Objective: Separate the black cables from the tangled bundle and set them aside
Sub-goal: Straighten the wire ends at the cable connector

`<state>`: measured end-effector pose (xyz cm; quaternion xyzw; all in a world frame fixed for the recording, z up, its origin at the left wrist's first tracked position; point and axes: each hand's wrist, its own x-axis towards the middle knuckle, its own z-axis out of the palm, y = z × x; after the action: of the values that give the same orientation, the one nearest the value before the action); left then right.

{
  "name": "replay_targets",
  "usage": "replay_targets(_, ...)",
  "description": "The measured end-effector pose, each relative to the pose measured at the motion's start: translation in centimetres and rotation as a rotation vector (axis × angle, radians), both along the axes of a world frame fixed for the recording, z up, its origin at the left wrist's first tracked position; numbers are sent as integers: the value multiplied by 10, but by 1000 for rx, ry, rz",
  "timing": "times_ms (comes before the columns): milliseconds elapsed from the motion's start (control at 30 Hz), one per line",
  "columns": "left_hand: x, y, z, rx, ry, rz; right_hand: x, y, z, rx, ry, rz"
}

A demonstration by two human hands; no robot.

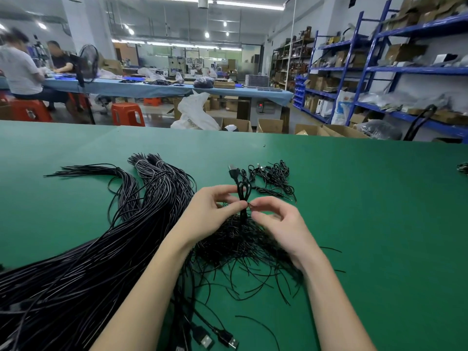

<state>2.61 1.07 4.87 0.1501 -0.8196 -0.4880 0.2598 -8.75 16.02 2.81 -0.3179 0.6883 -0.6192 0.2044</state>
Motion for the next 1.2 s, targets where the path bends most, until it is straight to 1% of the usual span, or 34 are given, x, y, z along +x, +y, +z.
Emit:
replay_targets(100,-2,-1,0,116,39,-5,2,-2,-1,-51,401,-106)
replay_targets(167,0,-3,1,210,74,-24,1,-3,-2,-49,600,-160)
replay_targets(233,1,-5,1,270,52,-40,3,-1,-2,-43,648,-185)
replay_targets(300,1,-3,1,301,-12,-76,4,-2,-2,-69,625,-213)
replay_targets(333,1,-3,0,326,-15,-95,4,-4,-2,-81,582,-219)
replay_targets(367,1,-2,-1,352,15,-113,3,-6,-1,-96,477,-197)
replay_targets(400,1,0,-1,352,63,-130,3,-7,1,-118,281,-141)
replay_targets(433,2,1,-1,305,112,-146,1,-6,3,-142,-4,-63)
replay_targets(467,2,2,0,200,143,-151,1,-5,6,-159,-362,38)
replay_targets(500,2,2,1,52,158,-146,1,-2,7,-183,-716,130)
replay_targets(533,1,1,1,-108,160,-127,2,0,6,-224,-980,191)
replay_targets(567,1,-1,1,-218,154,-105,5,1,3,-247,-1109,217)
replay_targets(600,0,-2,1,-253,149,-91,6,1,1,-245,-1127,226)
replay_targets(633,-1,-2,0,-222,141,-80,7,-1,0,-214,-1017,200)
replay_targets(667,-1,-2,-1,-130,129,-61,7,-3,1,-156,-797,131)
replay_targets(733,-3,1,-3,138,106,9,7,-8,2,-58,-204,-121)
replay_targets(767,-4,3,-4,260,91,34,6,-9,2,-46,64,-225)
replay_targets(800,-4,4,-4,360,70,39,7,-9,3,-60,280,-275)
replay_targets(833,-5,5,-3,438,49,25,8,-9,3,-74,449,-298)
replay_targets(867,-5,5,-1,499,34,-2,10,-9,3,-77,553,-308)
replay_targets(900,-5,5,0,543,25,-33,10,-8,3,-81,604,-312)
replay_targets(1000,-2,6,1,606,12,-103,10,-6,5,-71,645,-301)
replay_targets(1033,-2,6,1,605,21,-109,10,-6,5,-63,622,-278)
replay_targets(1067,-1,7,1,584,36,-109,10,-6,6,-57,549,-244)
replay_targets(1100,0,7,1,539,58,-103,9,-7,7,-59,419,-198)
replay_targets(1133,0,5,1,471,81,-93,9,-7,10,-61,236,-142)
replay_targets(1167,1,4,1,393,101,-88,8,-5,13,-62,12,-84)
replay_targets(1200,2,3,2,323,113,-92,6,-2,16,-74,-252,-4)
